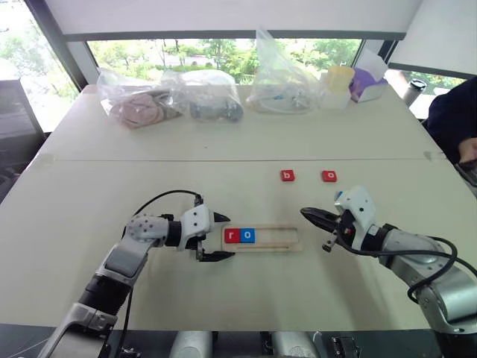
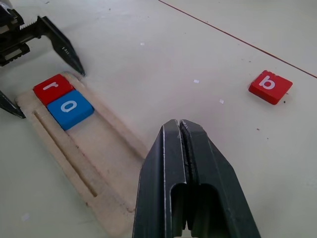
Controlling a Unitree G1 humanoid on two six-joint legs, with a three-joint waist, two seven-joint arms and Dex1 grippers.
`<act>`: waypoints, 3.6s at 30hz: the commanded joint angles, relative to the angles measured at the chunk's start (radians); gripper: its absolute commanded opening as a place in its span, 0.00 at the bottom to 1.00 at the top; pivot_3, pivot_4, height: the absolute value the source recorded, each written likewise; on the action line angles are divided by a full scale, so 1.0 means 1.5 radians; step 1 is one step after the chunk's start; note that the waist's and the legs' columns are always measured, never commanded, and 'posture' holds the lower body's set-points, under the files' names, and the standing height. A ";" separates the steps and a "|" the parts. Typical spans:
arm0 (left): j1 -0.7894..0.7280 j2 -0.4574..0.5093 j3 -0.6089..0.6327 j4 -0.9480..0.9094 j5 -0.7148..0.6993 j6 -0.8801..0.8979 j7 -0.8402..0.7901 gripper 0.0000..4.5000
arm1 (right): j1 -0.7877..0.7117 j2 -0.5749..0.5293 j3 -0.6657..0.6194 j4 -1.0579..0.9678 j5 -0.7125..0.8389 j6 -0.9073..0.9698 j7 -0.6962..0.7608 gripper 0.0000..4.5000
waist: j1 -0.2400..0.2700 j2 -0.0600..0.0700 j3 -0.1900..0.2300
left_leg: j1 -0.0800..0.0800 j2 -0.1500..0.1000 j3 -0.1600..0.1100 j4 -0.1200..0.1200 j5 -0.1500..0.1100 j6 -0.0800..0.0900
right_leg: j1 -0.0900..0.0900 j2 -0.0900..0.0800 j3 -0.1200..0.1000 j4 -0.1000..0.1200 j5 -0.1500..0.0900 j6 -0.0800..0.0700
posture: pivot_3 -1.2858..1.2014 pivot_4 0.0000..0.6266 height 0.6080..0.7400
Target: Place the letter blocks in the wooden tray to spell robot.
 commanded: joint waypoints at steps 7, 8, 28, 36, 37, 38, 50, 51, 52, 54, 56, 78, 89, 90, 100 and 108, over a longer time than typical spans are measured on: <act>0.035 0.059 -0.001 0.002 -0.014 0.081 -0.032 0.99 | -0.017 0.003 0.004 -0.004 -0.001 -0.011 0.008 0.00 | -0.003 0.000 0.000 | 0.000 0.001 0.000 -0.001 0.000 0.000 | 0.000 0.001 0.000 0.000 0.000 0.000 | 0.52 0.24 1.00; 0.045 0.075 0.006 -0.006 -0.022 0.088 -0.037 0.99 | -0.017 0.003 0.004 -0.004 -0.001 -0.012 0.009 0.00 | -0.005 0.000 0.000 | 0.000 0.001 0.000 -0.002 0.000 0.000 | -0.001 0.001 0.000 0.000 0.000 0.000 | 0.52 0.24 1.00; 0.122 0.176 0.222 -0.160 -0.260 0.225 0.013 1.00 | -0.202 0.126 0.092 0.066 -0.028 0.107 -0.105 0.13 | -0.021 -0.002 0.002 | 0.000 0.004 0.001 -0.008 0.000 0.000 | -0.007 0.003 0.000 0.002 0.002 -0.006 | 0.52 0.24 1.00; 0.093 0.161 0.235 -0.208 -0.296 0.267 0.059 1.00 | -0.316 0.252 0.091 0.131 -0.094 0.226 -0.297 0.99 | -0.021 -0.003 0.003 | -0.001 0.003 0.002 -0.009 0.000 0.000 | -0.009 0.003 0.001 0.002 0.004 -0.004 | 0.52 0.24 1.00; 0.096 0.160 0.233 -0.212 -0.296 0.267 0.062 1.00 | -0.322 0.261 0.095 0.142 -0.111 0.230 -0.317 0.99 | -0.020 -0.003 0.003 | -0.002 0.003 0.002 -0.009 0.000 0.000 | -0.009 0.002 0.001 0.002 0.004 -0.004 | 0.52 0.24 1.00; 0.098 0.159 0.233 -0.214 -0.295 0.268 0.064 1.00 | -0.326 0.267 0.099 0.151 -0.123 0.229 -0.328 0.99 | -0.020 -0.003 0.003 | -0.003 0.003 0.001 -0.009 0.000 0.000 | -0.010 0.003 0.001 0.002 0.004 -0.004 | 0.52 0.24 1.00; 0.102 0.152 0.238 -0.222 -0.303 0.272 0.086 1.00 | -0.378 0.365 0.114 0.289 -0.202 0.181 -0.408 0.99 | -0.024 -0.003 0.003 | -0.010 0.002 0.001 -0.007 0.003 -0.004 | -0.021 0.004 0.001 0.012 0.004 -0.005 | 0.52 0.24 1.00; 0.103 0.151 0.238 -0.223 -0.303 0.272 0.089 1.00 | -0.385 0.372 0.113 0.303 -0.208 0.177 -0.415 0.99 | -0.024 -0.003 0.003 | -0.010 0.002 0.001 -0.006 0.003 -0.004 | -0.021 0.004 0.001 0.012 0.004 -0.005 | 0.52 0.24 1.00; 0.103 0.150 0.238 -0.224 -0.303 0.273 0.092 1.00 | -0.391 0.379 0.110 0.314 -0.212 0.174 -0.421 0.99 | -0.024 -0.003 0.003 | -0.010 0.002 0.002 -0.006 0.003 -0.004 | -0.021 0.004 0.001 0.012 0.004 -0.005 | 0.52 0.24 1.00; 0.105 0.149 0.237 -0.226 -0.301 0.271 0.098 1.00 | -0.401 0.393 0.103 0.335 -0.218 0.170 -0.435 0.99 | -0.024 -0.003 0.003 | -0.010 0.002 0.002 -0.006 0.003 -0.004 | -0.021 0.004 0.001 0.012 0.004 -0.005 | 0.52 0.24 1.00; 0.111 0.149 0.235 -0.229 -0.296 0.267 0.102 1.00 | -0.412 0.406 0.099 0.355 -0.226 0.170 -0.448 0.99 | -0.024 -0.003 0.003 | -0.010 0.002 0.002 -0.006 0.003 -0.004 | -0.021 0.004 0.001 0.012 0.004 -0.005 | 0.52 0.24 1.00; 0.113 0.146 0.216 -0.243 -0.300 0.272 0.117 1.00 | -0.368 0.325 0.123 0.248 -0.265 0.253 -0.392 0.25 | -0.019 -0.003 0.003 | -0.010 0.001 0.001 -0.006 0.003 -0.004 | -0.020 0.004 0.000 0.013 0.004 -0.005 | 0.52 0.24 1.00; 0.098 0.152 0.194 -0.205 -0.286 0.261 0.071 1.00 | -0.169 0.185 -0.068 -0.260 -0.141 0.687 -0.257 0.25 | -0.021 -0.003 0.003 | -0.009 0.001 0.000 -0.006 0.003 -0.004 | -0.020 0.005 0.000 0.013 0.004 -0.005 | 0.52 0.24 1.00; 0.096 0.152 0.192 -0.201 -0.285 0.259 0.067 1.00 | -0.150 0.185 -0.080 -0.276 -0.133 0.688 -0.254 0.25 | -0.021 -0.003 0.003 | -0.009 0.001 0.000 -0.006 0.003 -0.004 | -0.020 0.005 -0.001 0.013 0.004 -0.005 | 0.52 0.24 1.00; 0.057 0.128 0.178 -0.140 -0.265 0.234 0.056 1.00 | -0.029 0.300 -0.136 -0.302 -0.131 0.688 -0.323 0.25 | -0.023 -0.003 0.003 | -0.010 0.003 0.003 0.000 0.003 -0.004 | -0.019 0.009 0.001 0.013 0.005 -0.007 | 0.52 0.24 1.00; 0.061 0.122 0.173 -0.143 -0.257 0.223 0.056 1.00 | -0.089 0.339 -0.135 -0.266 -0.131 0.688 -0.362 0.25 | -0.024 -0.003 0.003 | -0.010 0.004 0.002 0.003 0.003 -0.004 | -0.018 0.009 0.002 0.013 0.005 -0.008 | 0.52 0.24 1.00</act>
